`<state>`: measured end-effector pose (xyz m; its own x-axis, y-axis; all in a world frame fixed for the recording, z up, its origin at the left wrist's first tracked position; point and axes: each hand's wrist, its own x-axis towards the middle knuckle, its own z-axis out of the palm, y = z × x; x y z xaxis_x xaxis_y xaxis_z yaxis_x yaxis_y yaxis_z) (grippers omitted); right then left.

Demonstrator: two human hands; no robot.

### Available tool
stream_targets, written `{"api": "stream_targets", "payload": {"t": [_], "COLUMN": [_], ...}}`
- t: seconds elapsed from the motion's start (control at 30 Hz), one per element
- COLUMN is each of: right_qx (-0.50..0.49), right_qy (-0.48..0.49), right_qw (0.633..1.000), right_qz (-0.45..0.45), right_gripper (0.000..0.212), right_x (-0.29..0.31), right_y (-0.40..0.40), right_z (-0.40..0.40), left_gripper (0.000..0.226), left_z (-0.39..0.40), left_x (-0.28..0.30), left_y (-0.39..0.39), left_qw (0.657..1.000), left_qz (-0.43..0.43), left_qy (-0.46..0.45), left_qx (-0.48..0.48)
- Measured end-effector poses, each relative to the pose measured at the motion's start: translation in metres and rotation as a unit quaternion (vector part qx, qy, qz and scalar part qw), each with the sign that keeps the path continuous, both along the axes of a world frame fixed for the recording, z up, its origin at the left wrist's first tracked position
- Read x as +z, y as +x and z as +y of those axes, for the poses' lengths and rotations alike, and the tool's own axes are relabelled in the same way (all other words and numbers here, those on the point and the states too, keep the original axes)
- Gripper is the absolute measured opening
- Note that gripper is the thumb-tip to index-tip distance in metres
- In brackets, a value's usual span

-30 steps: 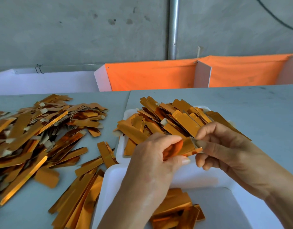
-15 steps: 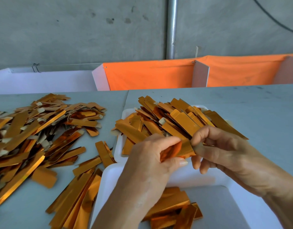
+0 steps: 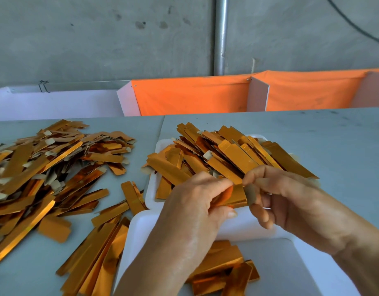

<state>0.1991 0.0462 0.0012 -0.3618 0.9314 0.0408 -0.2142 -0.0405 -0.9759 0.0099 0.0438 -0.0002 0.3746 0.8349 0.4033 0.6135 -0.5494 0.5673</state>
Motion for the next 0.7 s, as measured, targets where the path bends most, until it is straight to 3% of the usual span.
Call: {"api": "stream_targets", "payload": {"t": [0.17, 0.23, 0.53, 0.7], "right_qx": [0.017, 0.019, 0.006, -0.007], "right_qy": [-0.042, -0.057, -0.075, -0.076], "right_qw": [0.998, 0.997, 0.997, 0.997], "right_qz": [0.047, 0.044, 0.032, 0.010], "right_gripper": [0.016, 0.023, 0.007, 0.016], "right_x": [-0.0045, -0.0062, -0.0041, -0.0039], "right_y": [-0.0001, -0.0007, -0.0037, -0.0039], "right_z": [0.0034, 0.0045, 0.0036, 0.0033], "left_gripper": [0.050, 0.049, 0.046, 0.047], "left_z": [0.0002, 0.0002, 0.0006, 0.0003], "left_x": [0.0002, 0.0000, 0.0002, 0.0011], "left_y": [-0.0026, -0.0028, -0.0023, -0.0032], "left_qw": [1.000, 1.000, 0.999, 0.999], "left_qz": [-0.014, -0.016, -0.015, -0.013], "left_qy": [-0.020, -0.023, -0.038, -0.051], "left_qx": [0.006, 0.003, -0.003, -0.004]}}
